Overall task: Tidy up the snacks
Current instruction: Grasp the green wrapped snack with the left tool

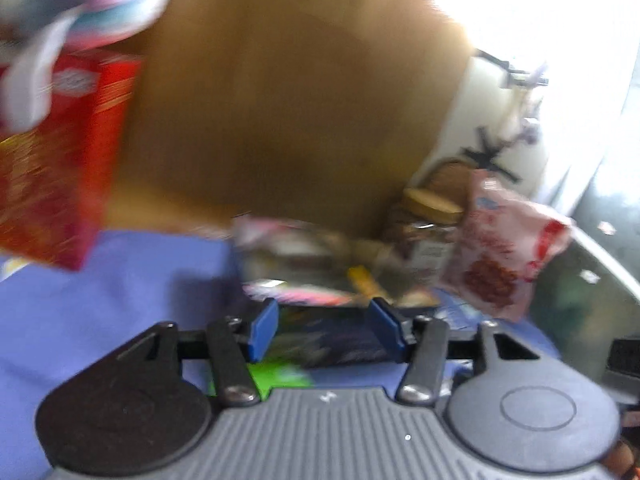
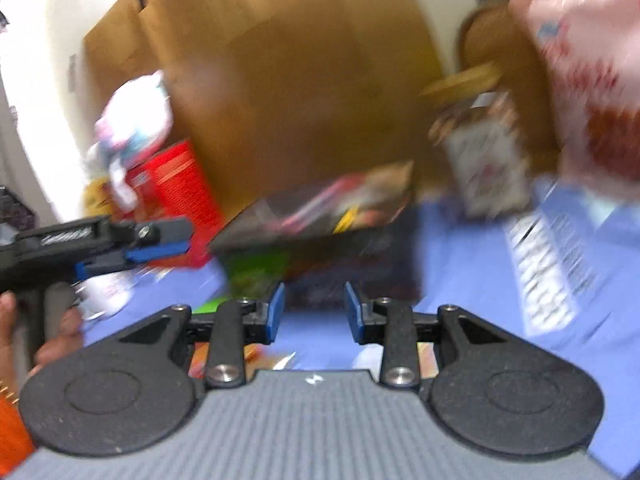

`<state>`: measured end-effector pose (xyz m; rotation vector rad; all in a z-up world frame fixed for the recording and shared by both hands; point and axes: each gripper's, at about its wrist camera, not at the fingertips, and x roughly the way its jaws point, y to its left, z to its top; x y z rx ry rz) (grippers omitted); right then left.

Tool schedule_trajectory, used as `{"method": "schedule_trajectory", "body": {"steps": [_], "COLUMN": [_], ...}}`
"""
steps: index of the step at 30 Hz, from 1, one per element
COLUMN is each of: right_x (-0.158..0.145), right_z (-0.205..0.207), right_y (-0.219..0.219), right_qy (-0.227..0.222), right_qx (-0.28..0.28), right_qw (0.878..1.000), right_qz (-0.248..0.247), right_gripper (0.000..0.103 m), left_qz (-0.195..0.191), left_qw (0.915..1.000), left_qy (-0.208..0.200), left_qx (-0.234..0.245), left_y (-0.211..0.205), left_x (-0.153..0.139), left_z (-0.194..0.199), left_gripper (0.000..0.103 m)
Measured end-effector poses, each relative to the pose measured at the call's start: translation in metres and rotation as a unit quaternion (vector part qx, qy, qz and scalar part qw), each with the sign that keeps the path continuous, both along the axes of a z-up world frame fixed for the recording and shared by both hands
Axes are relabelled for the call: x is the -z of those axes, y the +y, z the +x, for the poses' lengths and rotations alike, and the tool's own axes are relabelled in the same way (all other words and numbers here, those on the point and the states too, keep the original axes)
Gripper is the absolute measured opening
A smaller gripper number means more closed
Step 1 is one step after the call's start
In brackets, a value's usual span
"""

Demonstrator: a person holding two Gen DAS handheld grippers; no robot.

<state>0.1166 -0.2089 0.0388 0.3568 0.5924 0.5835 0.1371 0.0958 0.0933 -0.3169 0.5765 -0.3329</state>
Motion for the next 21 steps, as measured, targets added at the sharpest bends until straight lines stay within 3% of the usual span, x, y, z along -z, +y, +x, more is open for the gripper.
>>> {"method": "schedule_trajectory", "body": {"steps": [3,6,9,12,13,21], "right_x": [0.013,0.022,0.023,0.034,0.037,0.025], "right_z": [0.015,0.039,0.059,0.074,0.072,0.004], "right_y": [0.019,0.037,0.056,0.074,0.075,0.075], "right_qy": [0.066,0.137,0.166,0.194,0.196,0.142], "right_qx": [-0.038,-0.043,-0.018,-0.023,-0.028,-0.107], "right_qw": [0.996,0.984,0.982,0.979,0.977,0.983], "right_qz": [0.049,0.103,0.091,0.065,0.075,0.043], "right_gripper": [0.038,0.038,0.047,0.047,0.047,0.035], "left_qz": [-0.020,-0.062,-0.081,-0.089,-0.088,-0.075], "left_qw": [0.9982,0.9934,0.9893,0.9853,0.9863,0.9907], "left_qy": [0.055,0.095,0.119,0.144,0.137,0.114], "left_qx": [-0.011,-0.016,-0.021,-0.023,-0.023,-0.005], "left_y": [0.021,0.035,0.040,0.036,0.035,0.025], "left_x": [0.018,0.036,0.053,0.069,0.070,0.066], "left_z": [0.006,0.018,0.026,0.028,0.023,-0.053], "left_gripper": [0.055,0.057,0.052,0.043,0.038,0.035]}}
